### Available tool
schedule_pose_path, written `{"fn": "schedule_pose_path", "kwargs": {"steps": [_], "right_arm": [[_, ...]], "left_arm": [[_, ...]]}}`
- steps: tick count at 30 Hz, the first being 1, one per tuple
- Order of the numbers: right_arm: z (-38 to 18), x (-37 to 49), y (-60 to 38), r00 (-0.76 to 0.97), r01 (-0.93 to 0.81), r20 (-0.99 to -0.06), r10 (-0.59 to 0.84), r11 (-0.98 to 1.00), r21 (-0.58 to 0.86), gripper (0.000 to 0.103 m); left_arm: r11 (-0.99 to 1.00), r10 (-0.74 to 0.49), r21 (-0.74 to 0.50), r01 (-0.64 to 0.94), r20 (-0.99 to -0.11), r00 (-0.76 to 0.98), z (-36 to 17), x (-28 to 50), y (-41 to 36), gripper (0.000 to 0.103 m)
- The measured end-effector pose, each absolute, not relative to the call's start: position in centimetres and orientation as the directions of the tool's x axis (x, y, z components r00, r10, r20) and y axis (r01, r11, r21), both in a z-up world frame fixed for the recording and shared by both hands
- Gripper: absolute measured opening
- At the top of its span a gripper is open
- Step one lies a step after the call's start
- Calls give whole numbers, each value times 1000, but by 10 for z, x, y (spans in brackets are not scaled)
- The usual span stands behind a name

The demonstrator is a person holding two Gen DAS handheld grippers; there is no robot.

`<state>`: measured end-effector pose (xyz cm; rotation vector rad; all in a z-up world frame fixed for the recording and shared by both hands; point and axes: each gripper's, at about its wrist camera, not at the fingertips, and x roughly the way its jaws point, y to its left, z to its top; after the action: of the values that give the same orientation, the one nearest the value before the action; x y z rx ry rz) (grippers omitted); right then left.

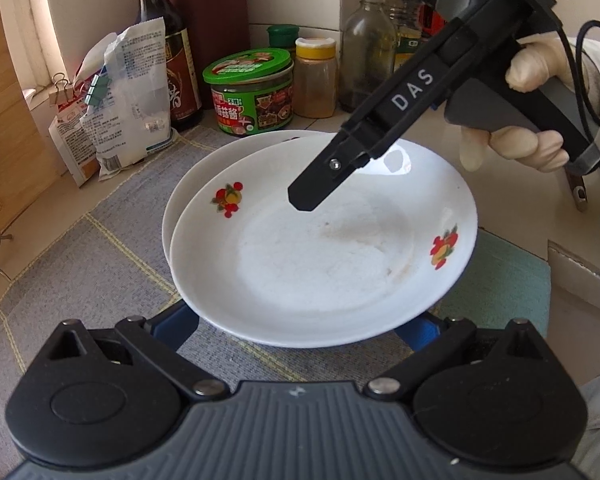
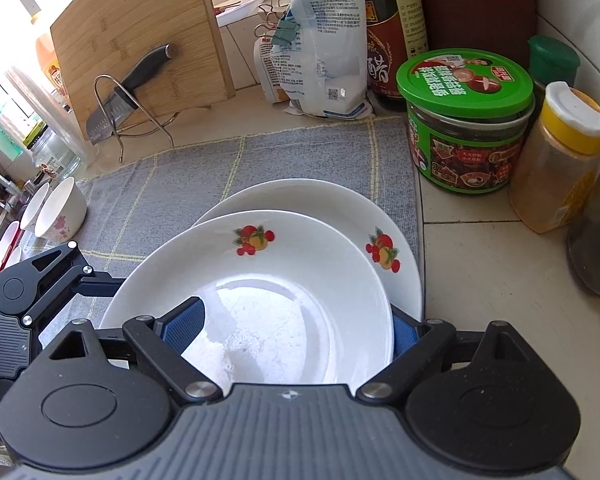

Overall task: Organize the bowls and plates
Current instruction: 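Lower the flower-print plate onto the stack and open the right gripper, then move the right gripper toward the white bowls on the towel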

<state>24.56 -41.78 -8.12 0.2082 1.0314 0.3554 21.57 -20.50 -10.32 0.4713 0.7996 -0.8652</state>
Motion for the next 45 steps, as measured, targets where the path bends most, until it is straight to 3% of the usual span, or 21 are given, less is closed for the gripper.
{"fn": "schedule_pose_path", "kwargs": {"steps": [29, 41, 45], "right_arm": [[-70, 232, -421, 502, -119, -803, 322, 945, 305, 96], [-65, 223, -407, 539, -122, -814, 217, 976, 180, 103], [-59, 221, -392, 579, -147, -802, 148, 986, 76, 103]], "left_arm": [[569, -497, 89, 818, -755, 428, -98, 213, -199, 102], [596, -506, 90, 798, -729, 461, -90, 204, -188, 102], [621, -501, 103, 777, -711, 494, -85, 200, -181, 102]]}}
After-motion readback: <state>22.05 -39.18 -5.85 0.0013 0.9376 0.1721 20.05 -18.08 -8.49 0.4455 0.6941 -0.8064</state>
